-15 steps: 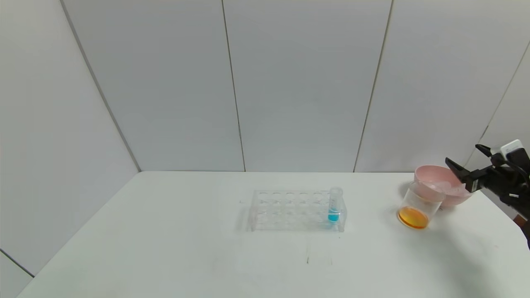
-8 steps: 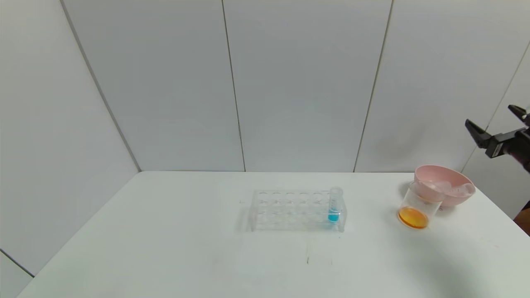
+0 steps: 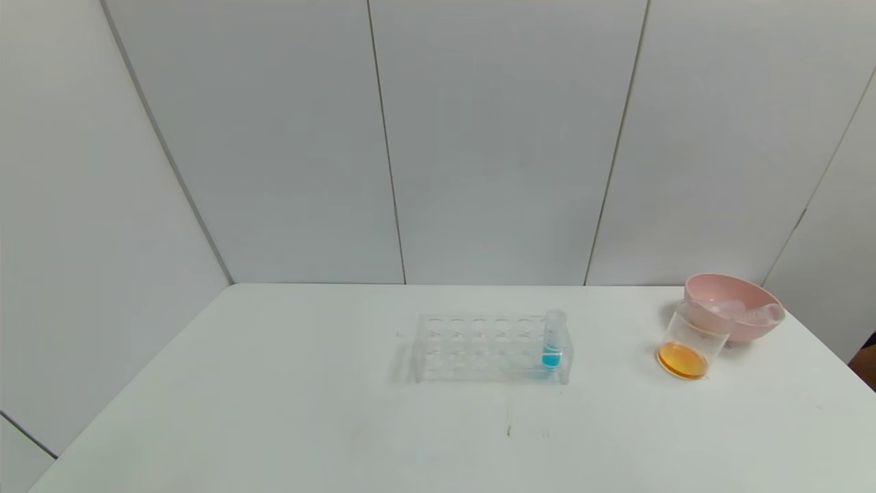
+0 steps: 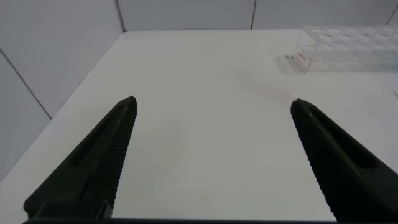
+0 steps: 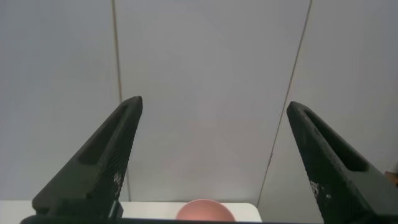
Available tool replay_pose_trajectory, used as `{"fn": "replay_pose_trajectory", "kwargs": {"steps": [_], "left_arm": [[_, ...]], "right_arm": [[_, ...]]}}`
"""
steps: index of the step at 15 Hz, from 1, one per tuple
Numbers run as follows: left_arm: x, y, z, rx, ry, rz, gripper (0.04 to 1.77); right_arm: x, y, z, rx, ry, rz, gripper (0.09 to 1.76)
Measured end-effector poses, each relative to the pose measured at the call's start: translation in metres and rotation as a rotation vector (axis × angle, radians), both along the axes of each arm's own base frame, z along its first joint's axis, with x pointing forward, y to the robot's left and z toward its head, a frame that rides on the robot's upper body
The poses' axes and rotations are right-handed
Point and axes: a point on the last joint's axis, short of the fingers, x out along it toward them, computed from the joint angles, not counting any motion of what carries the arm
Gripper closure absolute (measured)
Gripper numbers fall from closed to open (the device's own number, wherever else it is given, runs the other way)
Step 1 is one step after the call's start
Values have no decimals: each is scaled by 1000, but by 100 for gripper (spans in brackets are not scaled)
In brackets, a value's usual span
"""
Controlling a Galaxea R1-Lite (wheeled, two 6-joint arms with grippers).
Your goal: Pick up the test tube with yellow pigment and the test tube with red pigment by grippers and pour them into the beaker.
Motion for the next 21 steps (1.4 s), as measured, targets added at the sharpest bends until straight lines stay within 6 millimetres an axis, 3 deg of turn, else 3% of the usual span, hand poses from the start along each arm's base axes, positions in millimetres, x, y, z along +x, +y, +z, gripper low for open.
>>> {"fn": "replay_pose_trajectory", "kwargs": {"steps": [2, 4, 7, 9, 11, 16, 18, 21], "left_arm": [[0, 0, 0, 0, 0, 0, 5], [0, 0, 0, 0, 0, 0, 5], [0, 0, 0, 0, 0, 0, 5], [0, 0, 0, 0, 0, 0, 5], [0, 0, 0, 0, 0, 0, 5], [0, 0, 0, 0, 0, 0, 5], [0, 0, 0, 0, 0, 0, 5], [0, 0, 0, 0, 0, 0, 5]], "right_arm": [[-65, 25, 7, 41, -13, 27, 18], [-133, 43, -5, 74, 0, 67, 17], [-221, 51, -52, 102, 50, 134, 16], [-249, 49, -91, 111, 88, 170, 16], [-249, 47, -131, 117, 147, 181, 15], [-205, 45, -216, 120, 333, 165, 15], [-189, 44, -241, 82, 332, 124, 15], [-178, 44, -261, 4, 322, 93, 15]]}}
